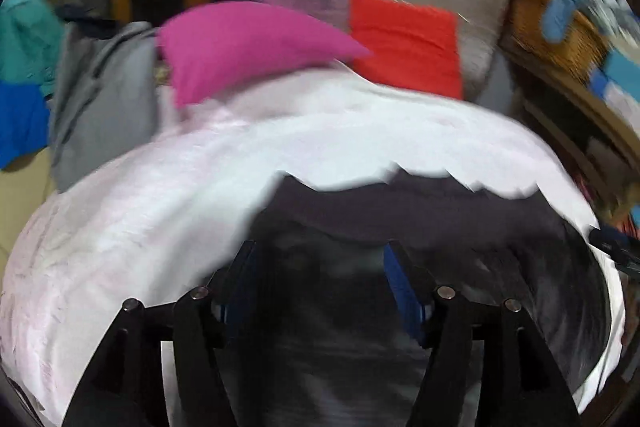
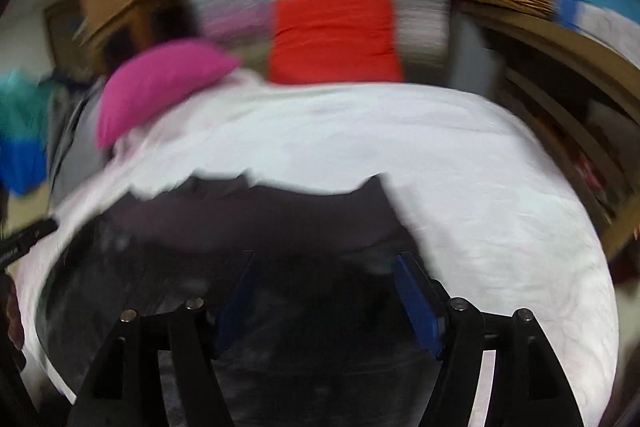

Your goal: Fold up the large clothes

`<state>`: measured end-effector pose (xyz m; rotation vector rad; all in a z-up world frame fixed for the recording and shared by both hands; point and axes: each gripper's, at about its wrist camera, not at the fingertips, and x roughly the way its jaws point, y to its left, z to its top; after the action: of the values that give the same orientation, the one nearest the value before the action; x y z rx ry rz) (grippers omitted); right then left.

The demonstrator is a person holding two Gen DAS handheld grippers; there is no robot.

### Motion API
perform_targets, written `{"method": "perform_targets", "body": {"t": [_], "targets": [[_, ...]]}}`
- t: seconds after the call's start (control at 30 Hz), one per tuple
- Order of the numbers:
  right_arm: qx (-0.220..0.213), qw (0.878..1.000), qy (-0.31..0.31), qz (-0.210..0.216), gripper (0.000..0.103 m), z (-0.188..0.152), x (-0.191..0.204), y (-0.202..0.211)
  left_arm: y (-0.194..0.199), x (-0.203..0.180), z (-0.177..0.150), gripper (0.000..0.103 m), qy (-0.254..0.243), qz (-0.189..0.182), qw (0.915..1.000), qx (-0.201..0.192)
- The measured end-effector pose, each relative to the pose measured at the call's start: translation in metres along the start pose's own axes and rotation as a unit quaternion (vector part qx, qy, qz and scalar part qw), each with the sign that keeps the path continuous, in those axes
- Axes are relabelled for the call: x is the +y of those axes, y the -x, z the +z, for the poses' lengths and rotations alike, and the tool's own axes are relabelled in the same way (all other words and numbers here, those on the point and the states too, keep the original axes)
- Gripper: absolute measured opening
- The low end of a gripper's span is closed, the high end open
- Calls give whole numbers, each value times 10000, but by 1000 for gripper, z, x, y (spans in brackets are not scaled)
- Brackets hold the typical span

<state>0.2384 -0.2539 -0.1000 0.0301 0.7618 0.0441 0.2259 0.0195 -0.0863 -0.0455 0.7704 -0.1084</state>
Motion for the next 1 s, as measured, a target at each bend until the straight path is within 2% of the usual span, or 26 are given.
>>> {"method": "perform_targets", "body": {"t": [0.1, 0.17, 0.2, 0.33, 0.47, 0.7, 0.87, 1.0], "targets": [[300, 9985, 413, -175, 73, -13, 24, -32, -23, -33, -17, 65, -357, 27, 9990, 265], [678, 9955, 484, -453, 73, -22, 24, -57, -46, -47, -29, 66, -625, 316, 9956, 630], [791, 9955, 303, -415, 75, -26, 17, -68, -59, -49, -35, 68, -635, 409, 9937, 822], [808, 9959, 2, -418, 77, -21, 1, -68, -71, -34, -35, 68, -264, 349, 9942, 987], [734, 9959, -142, -500, 77, -22, -2, -57, -60, -26, -32, 68, -140, 367, 9932, 1096], [234, 9982, -207, -518, 78, -51, 3, 17, -4, -5, -44, 68, 70, 451, 9954, 841], [359, 9973, -367, -516, 79, -76, -3, 33, 10, 12, -62, 68, 279, 527, 9941, 902], [531, 9959, -455, -575, 81, -92, -11, 27, 16, 16, -74, 68, 311, 556, 9937, 921]]}}
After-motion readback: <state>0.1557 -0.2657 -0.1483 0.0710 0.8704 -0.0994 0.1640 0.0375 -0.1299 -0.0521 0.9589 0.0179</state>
